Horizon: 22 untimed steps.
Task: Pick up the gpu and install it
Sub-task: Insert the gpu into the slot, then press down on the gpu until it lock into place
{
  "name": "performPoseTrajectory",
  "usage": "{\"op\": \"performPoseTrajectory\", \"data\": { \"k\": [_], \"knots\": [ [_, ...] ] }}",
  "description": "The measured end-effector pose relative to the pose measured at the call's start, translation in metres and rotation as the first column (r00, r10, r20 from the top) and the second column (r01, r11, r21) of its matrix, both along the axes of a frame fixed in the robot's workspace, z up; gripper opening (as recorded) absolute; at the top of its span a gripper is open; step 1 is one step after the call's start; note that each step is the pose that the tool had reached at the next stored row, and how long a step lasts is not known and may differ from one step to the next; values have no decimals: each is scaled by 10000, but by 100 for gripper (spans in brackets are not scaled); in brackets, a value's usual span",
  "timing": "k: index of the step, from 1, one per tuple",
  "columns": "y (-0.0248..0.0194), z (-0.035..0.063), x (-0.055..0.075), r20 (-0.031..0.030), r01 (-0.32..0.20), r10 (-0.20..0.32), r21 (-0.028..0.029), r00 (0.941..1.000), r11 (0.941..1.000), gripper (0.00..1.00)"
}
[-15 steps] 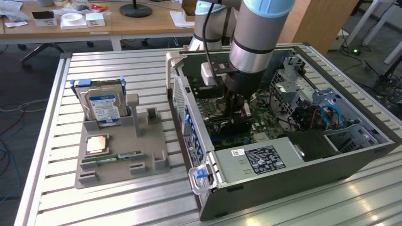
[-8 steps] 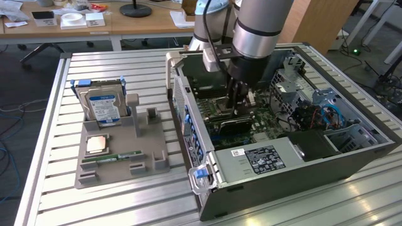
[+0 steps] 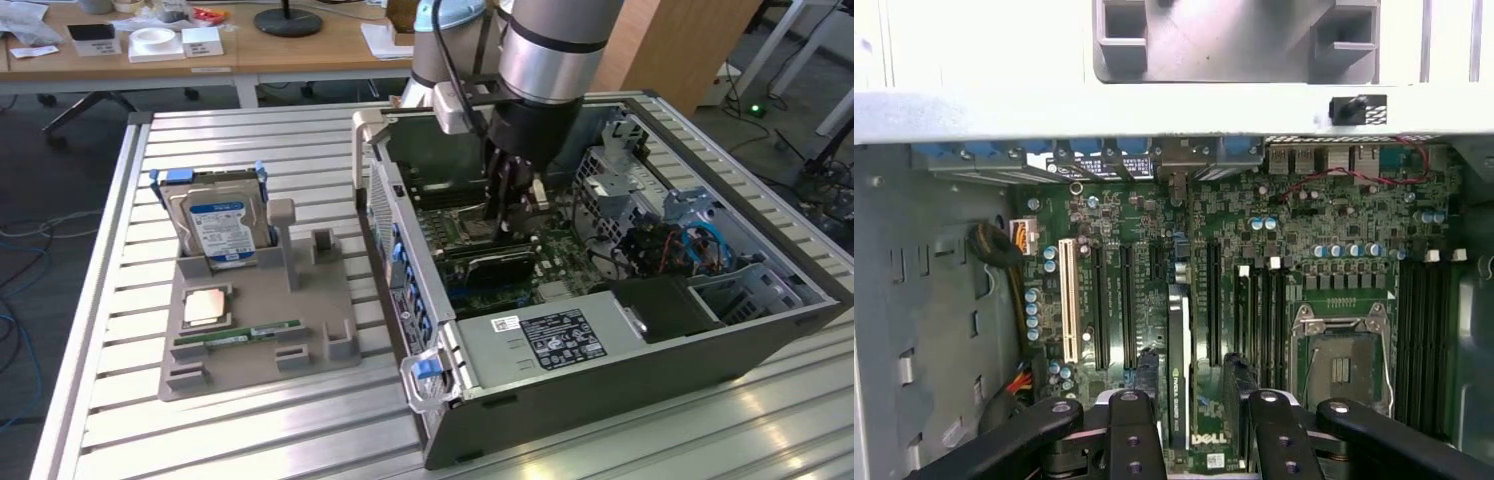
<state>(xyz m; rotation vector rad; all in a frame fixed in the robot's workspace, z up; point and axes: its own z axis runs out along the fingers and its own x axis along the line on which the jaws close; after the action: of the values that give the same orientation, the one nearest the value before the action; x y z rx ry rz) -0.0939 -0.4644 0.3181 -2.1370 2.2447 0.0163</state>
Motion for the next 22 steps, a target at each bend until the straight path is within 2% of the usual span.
{"op": "performPoseTrajectory", "data": {
  "k": [15,18,19,21,22],
  "knots": [
    [0,1,0,-1,0,0,-1,10000,10000,38],
    [0,1,0,-1,0,0,-1,10000,10000,20],
    [0,1,0,-1,1,-1,-2,10000,10000,20],
    [0,1,0,0,0,0,-2,10000,10000,11],
    [0,1,0,0,0,0,-2,10000,10000,11]
  ]
}}
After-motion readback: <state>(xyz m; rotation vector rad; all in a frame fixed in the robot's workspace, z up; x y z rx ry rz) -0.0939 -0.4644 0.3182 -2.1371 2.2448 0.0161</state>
